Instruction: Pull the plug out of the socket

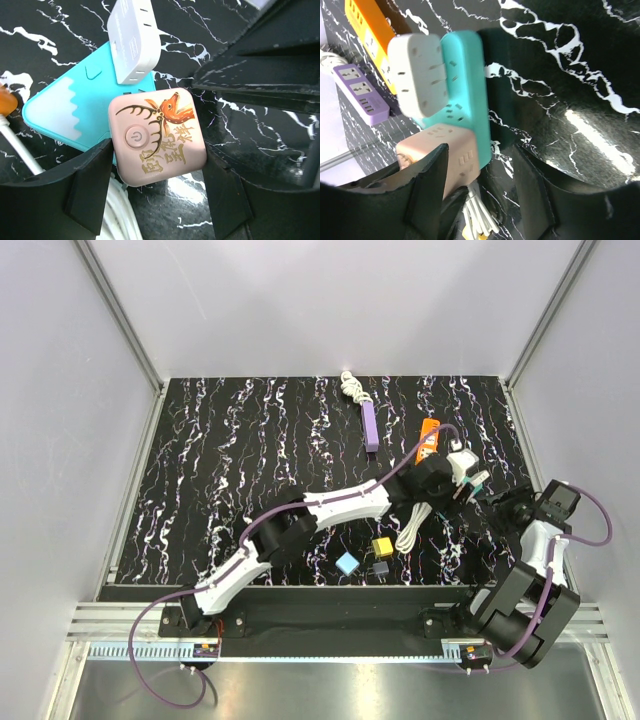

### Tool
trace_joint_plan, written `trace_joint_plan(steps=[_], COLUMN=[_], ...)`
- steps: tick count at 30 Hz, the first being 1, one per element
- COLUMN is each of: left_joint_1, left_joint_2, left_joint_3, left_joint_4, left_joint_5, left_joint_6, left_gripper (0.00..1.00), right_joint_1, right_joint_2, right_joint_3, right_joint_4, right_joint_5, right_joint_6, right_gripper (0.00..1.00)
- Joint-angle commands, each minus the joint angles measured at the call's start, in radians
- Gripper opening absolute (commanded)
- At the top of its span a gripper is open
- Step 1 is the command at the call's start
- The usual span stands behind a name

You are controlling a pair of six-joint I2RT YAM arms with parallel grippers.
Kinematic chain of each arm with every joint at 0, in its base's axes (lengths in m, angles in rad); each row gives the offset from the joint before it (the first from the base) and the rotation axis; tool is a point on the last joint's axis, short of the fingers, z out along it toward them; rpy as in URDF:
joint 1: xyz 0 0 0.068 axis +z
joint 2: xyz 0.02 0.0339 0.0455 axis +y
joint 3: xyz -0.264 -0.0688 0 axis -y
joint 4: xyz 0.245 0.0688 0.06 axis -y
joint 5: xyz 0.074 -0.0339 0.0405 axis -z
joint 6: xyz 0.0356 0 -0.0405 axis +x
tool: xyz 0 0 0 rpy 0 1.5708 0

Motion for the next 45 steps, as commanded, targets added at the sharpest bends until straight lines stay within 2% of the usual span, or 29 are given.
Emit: trace_joint_plan(steps=[1, 5, 7, 10, 15, 25, 29, 30, 34, 42, 45], left_joint_1=[0.032, 0.041, 0.040, 0.040, 0.041, 0.043, 0.043, 0.043, 0.043, 0.043, 0.043], left_joint_2=[-0.085, -0.096, -0.097, -0.106, -0.114, -0.146, -0.154, -0.151, -0.149, -0.140, -0.136], left_joint_3=[-0.028, -0.038, -0.036, -0.042, -0.048, -0.088, -0.110, -0.111, -0.114, -0.113, -0.122], left_joint_4=[0.025, 0.054, 0.066, 0.068, 0.080, 0.121, 0.151, 0.152, 0.167, 0.178, 0.183], left_joint_5=[0.075, 0.119, 0.142, 0.141, 0.150, 0.162, 0.178, 0.179, 0.192, 0.198, 0.202], left_joint_6=[-0.116, -0.144, -0.153, -0.161, -0.179, -0.224, -0.247, -0.254, -0.273, -0.291, -0.297], left_gripper=[0.00, 0.00, 0.00, 0.00, 0.00, 0.00, 0.00, 0.00, 0.00, 0.00, 0.00], right_joint_1=[-0.013, -0.018, -0.018, -0.018, -0.018, -0.018, -0.018, -0.018, -0.018, -0.018, -0.018], right_joint_2=[-0.007, 0.017, 0.028, 0.063, 0.118, 0.161, 0.214, 0.223, 0.240, 0.200, 0.174], right_joint_3=[-0.004, -0.034, -0.051, -0.065, -0.097, -0.157, -0.200, -0.214, -0.257, -0.283, -0.298], right_joint_4=[0.018, 0.099, 0.136, 0.185, 0.285, 0.467, 0.591, 0.608, 0.737, 0.740, 0.737], right_joint_5=[0.041, -0.033, -0.056, -0.102, -0.160, -0.165, -0.206, -0.212, -0.248, -0.234, -0.200], right_joint_6=[-0.002, 0.025, 0.038, 0.042, 0.076, 0.136, 0.197, 0.208, 0.265, 0.300, 0.317], right_gripper=[0.59, 0.63, 0.70, 0.71, 0.68, 0.64, 0.61, 0.56, 0.51, 0.51, 0.47])
